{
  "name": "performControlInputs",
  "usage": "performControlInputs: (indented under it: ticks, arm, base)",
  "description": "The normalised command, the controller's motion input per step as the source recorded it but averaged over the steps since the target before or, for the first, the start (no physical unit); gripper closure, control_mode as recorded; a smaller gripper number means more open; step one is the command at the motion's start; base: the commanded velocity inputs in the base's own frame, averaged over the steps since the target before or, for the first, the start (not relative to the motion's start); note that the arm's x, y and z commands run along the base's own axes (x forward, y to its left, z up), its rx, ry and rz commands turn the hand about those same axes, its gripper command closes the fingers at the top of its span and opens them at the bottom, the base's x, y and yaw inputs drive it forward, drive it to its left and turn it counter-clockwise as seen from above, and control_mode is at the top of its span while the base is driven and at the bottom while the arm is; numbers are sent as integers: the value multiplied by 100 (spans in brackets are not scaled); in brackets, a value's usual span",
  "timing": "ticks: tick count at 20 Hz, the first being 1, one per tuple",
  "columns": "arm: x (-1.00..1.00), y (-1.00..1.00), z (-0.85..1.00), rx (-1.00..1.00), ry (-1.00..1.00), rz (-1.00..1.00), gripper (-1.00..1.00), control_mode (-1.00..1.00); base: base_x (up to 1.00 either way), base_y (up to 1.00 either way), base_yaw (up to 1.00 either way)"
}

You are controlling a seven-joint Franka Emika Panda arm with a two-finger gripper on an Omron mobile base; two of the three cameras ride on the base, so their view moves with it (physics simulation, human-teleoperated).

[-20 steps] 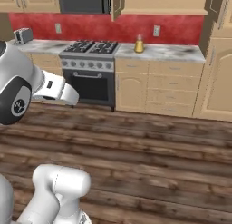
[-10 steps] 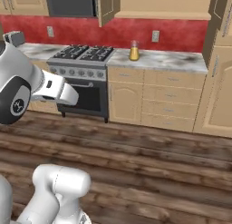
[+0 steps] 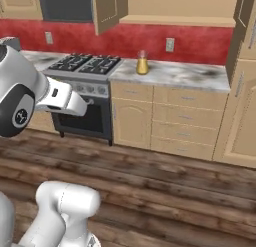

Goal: There is a tray on the dining counter. Grab the cup, mug, and pitcher and place them on the tray. The pitcher may be placed next to the tray if it cannot fit the tray.

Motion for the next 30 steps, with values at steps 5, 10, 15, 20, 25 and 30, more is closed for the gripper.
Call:
performControlInputs:
  ticks: [5, 10, 15, 20, 25, 30]
  arm:
    - [0, 0, 0, 0, 0, 0, -100, 100]
    - [0, 0, 0, 0, 0, 0, -100, 100]
    - [0, 0, 0, 0, 0, 0, -100, 100]
    - [0, 0, 0, 0, 0, 0, -100, 100]
    - [0, 0, 0, 0, 0, 0, -100, 100]
    - [0, 0, 0, 0, 0, 0, -100, 100]
  base:
    - [73, -11, 2]
    - [92, -5, 0]
    - [83, -18, 0]
    - [74, -9, 0]
    - [70, -5, 0]
    - [55, -1, 0]
